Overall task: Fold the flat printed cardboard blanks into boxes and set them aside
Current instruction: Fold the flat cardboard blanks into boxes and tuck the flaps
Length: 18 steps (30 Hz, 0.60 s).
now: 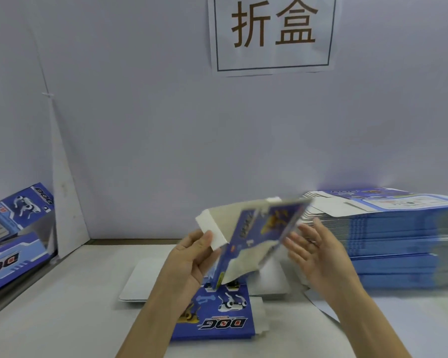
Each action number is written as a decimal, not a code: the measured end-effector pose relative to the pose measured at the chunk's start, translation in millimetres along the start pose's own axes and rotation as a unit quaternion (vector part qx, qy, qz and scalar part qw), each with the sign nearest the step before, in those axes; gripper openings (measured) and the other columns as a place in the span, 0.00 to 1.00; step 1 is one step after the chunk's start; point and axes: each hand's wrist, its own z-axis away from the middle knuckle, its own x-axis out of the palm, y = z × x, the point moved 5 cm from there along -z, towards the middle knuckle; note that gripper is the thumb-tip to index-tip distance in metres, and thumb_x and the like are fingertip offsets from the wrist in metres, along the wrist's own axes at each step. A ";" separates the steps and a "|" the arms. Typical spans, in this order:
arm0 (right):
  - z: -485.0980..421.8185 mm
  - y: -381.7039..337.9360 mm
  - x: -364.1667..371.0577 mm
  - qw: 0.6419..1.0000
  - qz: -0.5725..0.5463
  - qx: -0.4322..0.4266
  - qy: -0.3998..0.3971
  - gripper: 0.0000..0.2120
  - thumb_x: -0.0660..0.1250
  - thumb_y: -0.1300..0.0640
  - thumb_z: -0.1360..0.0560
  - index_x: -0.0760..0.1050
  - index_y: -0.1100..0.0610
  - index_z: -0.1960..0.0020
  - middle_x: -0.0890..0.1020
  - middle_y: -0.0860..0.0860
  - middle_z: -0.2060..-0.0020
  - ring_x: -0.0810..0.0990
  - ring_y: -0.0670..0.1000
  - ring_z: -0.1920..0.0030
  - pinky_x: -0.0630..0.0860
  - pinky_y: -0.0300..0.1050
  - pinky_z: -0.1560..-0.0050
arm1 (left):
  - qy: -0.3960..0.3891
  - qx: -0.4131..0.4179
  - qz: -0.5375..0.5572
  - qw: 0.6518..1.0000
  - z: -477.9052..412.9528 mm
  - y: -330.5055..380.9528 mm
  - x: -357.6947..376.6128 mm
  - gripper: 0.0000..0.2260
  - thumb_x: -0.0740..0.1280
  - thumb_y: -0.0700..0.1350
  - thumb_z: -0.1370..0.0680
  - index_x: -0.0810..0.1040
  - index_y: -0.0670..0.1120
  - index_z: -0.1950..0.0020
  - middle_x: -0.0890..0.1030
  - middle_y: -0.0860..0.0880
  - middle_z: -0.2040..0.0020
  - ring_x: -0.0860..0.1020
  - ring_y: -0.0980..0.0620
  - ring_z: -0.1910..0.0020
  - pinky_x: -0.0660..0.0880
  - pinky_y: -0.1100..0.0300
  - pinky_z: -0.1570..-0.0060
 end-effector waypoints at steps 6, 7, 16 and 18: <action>21.1 -4.7 34.7 0.968 0.198 -0.054 -0.142 0.29 0.73 0.40 0.38 0.73 0.45 0.38 0.80 0.51 0.41 0.83 0.53 0.46 0.81 0.50 0.52 | 0.004 0.072 -0.018 0.997 -2.9 3.4 -2.6 0.14 0.70 0.36 0.34 0.75 0.40 0.50 0.85 0.41 0.50 0.84 0.45 0.53 0.81 0.60 0.63; 25.6 -3.0 39.8 0.954 0.240 -0.060 -0.169 0.31 0.75 0.39 0.38 0.71 0.42 0.38 0.79 0.48 0.40 0.81 0.50 0.42 0.80 0.50 0.46 | -0.003 0.071 -0.052 0.996 -2.5 2.8 -1.0 0.13 0.70 0.34 0.34 0.76 0.39 0.50 0.84 0.41 0.51 0.84 0.45 0.53 0.81 0.60 0.62; 27.8 -12.3 30.3 0.960 0.234 -0.156 -0.013 0.08 0.58 0.63 0.19 0.74 0.55 0.51 0.83 0.55 0.51 0.85 0.55 0.54 0.83 0.43 0.63 | -0.167 0.066 -0.484 0.856 19.9 19.7 20.1 0.13 0.73 0.57 0.34 0.77 0.50 0.61 0.84 0.50 0.61 0.83 0.53 0.60 0.80 0.63 0.56; 27.5 -22.5 22.7 0.963 0.205 -0.176 0.005 0.11 0.56 0.67 0.20 0.75 0.56 0.51 0.83 0.56 0.54 0.84 0.55 0.56 0.82 0.42 0.67 | -0.124 0.148 -0.497 0.846 22.3 39.0 14.3 0.17 0.76 0.62 0.36 0.73 0.54 0.62 0.81 0.55 0.64 0.80 0.57 0.63 0.79 0.64 0.59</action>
